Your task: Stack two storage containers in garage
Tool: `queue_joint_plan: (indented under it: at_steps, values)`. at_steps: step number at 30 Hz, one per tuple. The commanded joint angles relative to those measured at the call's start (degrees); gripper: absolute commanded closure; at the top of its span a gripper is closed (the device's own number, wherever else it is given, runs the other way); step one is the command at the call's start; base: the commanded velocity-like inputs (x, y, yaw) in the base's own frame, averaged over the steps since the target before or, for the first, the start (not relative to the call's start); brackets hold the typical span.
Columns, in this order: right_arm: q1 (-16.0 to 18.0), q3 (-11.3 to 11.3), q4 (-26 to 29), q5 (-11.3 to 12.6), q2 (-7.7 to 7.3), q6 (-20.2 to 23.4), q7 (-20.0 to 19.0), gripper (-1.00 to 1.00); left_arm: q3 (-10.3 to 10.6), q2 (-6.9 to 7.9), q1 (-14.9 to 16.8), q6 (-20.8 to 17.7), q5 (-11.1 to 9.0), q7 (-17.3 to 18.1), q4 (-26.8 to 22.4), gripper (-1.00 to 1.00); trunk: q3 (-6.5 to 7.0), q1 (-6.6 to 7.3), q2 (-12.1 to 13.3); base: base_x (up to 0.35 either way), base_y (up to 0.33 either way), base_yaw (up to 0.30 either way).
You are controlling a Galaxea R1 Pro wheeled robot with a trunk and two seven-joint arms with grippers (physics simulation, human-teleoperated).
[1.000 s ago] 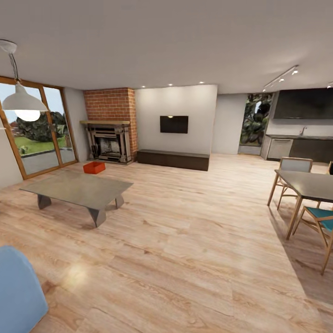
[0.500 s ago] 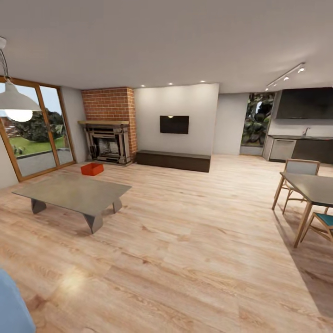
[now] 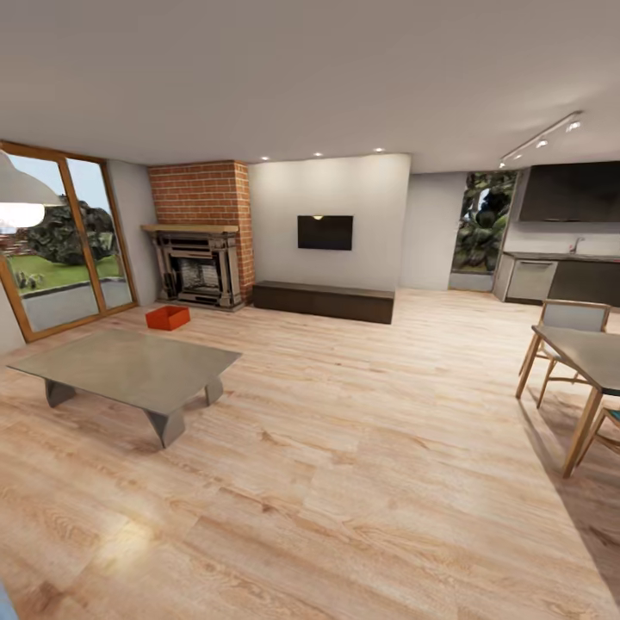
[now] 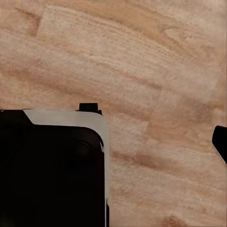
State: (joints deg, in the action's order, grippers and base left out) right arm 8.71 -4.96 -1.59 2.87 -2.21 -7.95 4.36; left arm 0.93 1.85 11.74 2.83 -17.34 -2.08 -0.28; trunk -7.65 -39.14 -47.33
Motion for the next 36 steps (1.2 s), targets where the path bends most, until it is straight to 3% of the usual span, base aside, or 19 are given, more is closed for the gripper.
queue_joint_plan:
  at_steps: [1, 15, 36]
  values:
    - [0.08, -0.45, -0.17, 0.3, 0.01, -0.34, 0.13, -1.0, 0.12, -0.01, 0.04, 0.16, -0.24, -0.11, 0.02, -1.0, -0.09, -0.04, -0.06, 0.324, 0.0, 0.0]
    - [0.08, -0.42, -0.17, 0.3, 0.0, -0.38, 0.13, -1.0, 0.12, -0.01, 0.04, 0.33, -0.24, -0.11, 0.03, -1.0, -0.09, -0.04, -0.06, 0.324, 0.0, -0.177]
    - [0.08, -0.58, -0.17, 0.3, 0.0, -0.22, 0.15, -1.0, 0.12, -0.01, 0.04, 0.42, -0.24, -0.11, 0.05, -1.0, -0.09, -0.04, -0.06, 0.324, 0.0, -0.008]
